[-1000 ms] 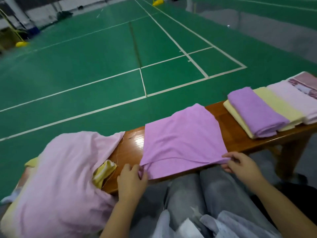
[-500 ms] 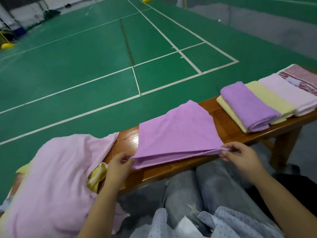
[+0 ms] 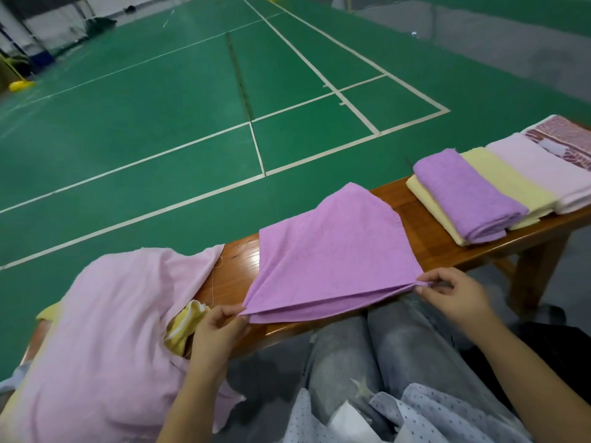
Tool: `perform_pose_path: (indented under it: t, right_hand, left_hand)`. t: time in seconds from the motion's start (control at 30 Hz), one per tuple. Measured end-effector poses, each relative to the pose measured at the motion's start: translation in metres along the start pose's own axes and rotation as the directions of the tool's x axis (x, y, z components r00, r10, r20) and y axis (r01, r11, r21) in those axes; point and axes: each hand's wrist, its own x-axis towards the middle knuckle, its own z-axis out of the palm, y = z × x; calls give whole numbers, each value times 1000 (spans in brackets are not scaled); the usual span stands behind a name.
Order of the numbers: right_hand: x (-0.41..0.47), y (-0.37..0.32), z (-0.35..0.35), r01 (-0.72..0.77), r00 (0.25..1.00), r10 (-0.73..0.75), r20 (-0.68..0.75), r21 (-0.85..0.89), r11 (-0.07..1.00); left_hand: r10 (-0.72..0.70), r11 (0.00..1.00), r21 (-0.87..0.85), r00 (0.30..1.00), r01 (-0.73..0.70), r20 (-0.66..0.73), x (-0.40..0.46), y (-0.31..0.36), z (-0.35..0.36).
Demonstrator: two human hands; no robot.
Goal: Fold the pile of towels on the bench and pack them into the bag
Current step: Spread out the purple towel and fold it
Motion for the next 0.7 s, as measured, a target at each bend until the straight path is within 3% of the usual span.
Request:
perform_pose_path:
  t: [0.13, 0.27, 0.37, 0.53, 0.7]
  right_hand:
    - [0, -7, -2, 8, 1000, -8, 14, 8, 1000]
    - [0, -15, -3, 19, 1000, -19, 10, 27, 999]
    - [1, -21, -3, 18, 1000, -18, 12, 38, 999]
    - [14, -60, -7, 60, 998, -60, -26, 16, 998]
    - [36, -134, -24, 222, 967, -226, -121, -40, 974]
  left_hand:
    - [-71, 994, -87, 997, 72, 14, 4, 6, -1]
    - [-194, 972, -96, 966, 212, 169, 10, 10, -6]
    - [-204, 967, -112, 956, 231, 212, 10, 15, -4]
    - [9, 977, -214, 998, 6, 67, 18, 40, -7]
    - [286, 923, -252, 956, -291, -60, 21, 96, -14]
